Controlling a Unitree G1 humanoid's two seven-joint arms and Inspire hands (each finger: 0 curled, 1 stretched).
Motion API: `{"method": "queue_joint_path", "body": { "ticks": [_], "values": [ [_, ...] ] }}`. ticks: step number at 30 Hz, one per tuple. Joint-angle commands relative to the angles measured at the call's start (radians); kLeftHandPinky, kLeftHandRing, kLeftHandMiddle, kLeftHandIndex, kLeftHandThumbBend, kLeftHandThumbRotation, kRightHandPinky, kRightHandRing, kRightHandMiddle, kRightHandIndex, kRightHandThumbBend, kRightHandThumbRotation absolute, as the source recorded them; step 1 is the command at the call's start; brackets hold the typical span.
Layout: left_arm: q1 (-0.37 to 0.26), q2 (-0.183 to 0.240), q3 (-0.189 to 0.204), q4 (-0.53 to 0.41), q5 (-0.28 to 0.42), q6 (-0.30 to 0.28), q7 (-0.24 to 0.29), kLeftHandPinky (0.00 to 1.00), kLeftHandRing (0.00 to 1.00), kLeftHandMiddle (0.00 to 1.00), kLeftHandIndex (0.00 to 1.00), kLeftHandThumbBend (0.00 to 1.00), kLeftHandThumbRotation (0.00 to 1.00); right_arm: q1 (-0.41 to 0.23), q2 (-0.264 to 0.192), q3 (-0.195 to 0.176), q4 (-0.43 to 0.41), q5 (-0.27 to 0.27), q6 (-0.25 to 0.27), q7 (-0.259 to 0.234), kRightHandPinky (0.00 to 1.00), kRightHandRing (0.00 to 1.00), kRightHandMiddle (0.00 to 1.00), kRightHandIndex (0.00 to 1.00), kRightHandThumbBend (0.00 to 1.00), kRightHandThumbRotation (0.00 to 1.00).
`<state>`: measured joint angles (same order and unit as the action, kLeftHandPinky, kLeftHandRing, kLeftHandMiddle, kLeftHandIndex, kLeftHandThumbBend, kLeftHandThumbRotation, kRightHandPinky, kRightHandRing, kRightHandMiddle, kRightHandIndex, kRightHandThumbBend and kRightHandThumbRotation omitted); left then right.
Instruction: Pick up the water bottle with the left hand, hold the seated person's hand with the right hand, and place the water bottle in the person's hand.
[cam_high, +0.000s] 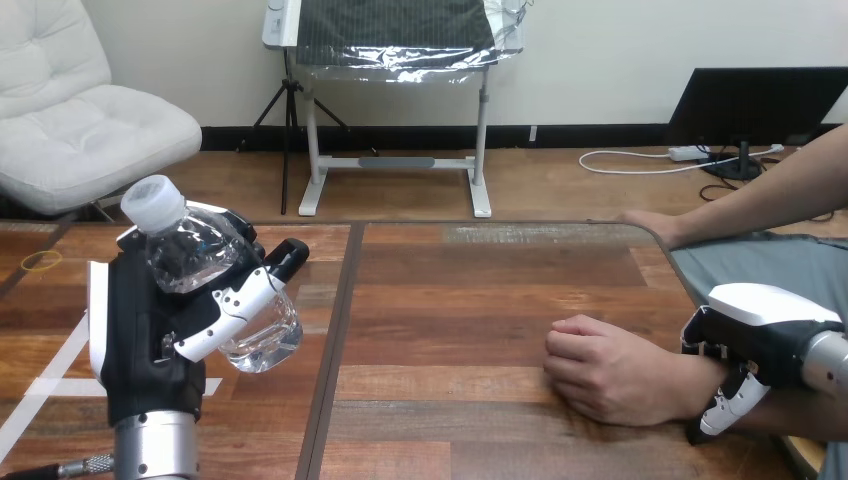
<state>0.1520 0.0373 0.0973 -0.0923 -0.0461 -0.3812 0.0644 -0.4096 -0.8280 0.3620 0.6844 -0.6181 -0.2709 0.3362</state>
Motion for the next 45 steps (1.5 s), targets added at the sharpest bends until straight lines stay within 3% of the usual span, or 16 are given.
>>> {"method": "queue_joint_path", "body": {
  "ticks": [1,7,10,21,24,29,45],
  "values": [
    [-0.059,-0.006,0.005,-0.059,0.007,-0.020,0.005,0.21,0.27,0.32,0.35,0.63,0.00,0.081,0.030,0.062,0.071,-0.037,0.061,0.060,0.27,0.40,0.50,0.48,0.80,0.05],
    [-0.057,-0.007,0.005,-0.061,0.019,-0.017,0.014,0.21,0.27,0.32,0.35,0.65,0.00,0.085,0.025,0.048,0.040,-0.025,0.082,0.094,0.31,0.47,0.55,0.44,0.83,0.01],
    [-0.057,-0.006,0.005,-0.059,0.020,-0.019,0.016,0.22,0.27,0.32,0.35,0.65,0.00,0.087,0.023,0.036,0.028,-0.008,0.089,0.114,0.28,0.43,0.51,0.40,0.86,0.01],
    [-0.058,-0.009,0.003,-0.053,0.007,-0.020,0.011,0.22,0.27,0.32,0.35,0.64,0.00,0.107,0.007,-0.007,-0.037,0.035,0.097,0.147,0.31,0.48,0.55,0.37,0.87,0.00],
    [-0.060,-0.010,0.001,-0.051,0.011,-0.021,0.012,0.22,0.27,0.32,0.35,0.64,0.00,0.117,-0.004,-0.037,-0.084,0.053,0.103,0.159,0.25,0.38,0.46,0.34,0.86,0.00],
    [-0.059,-0.008,0.000,-0.051,0.024,-0.014,0.016,0.22,0.27,0.32,0.35,0.63,0.00,0.123,-0.010,-0.053,-0.117,0.056,0.112,0.162,0.16,0.26,0.34,0.32,0.85,0.00],
    [-0.065,-0.013,0.001,-0.038,0.008,-0.024,0.008,0.22,0.27,0.32,0.35,0.64,0.00,0.150,-0.030,-0.124,-0.226,0.117,0.139,0.186,0.13,0.21,0.31,0.33,0.83,0.00]
  ]
}}
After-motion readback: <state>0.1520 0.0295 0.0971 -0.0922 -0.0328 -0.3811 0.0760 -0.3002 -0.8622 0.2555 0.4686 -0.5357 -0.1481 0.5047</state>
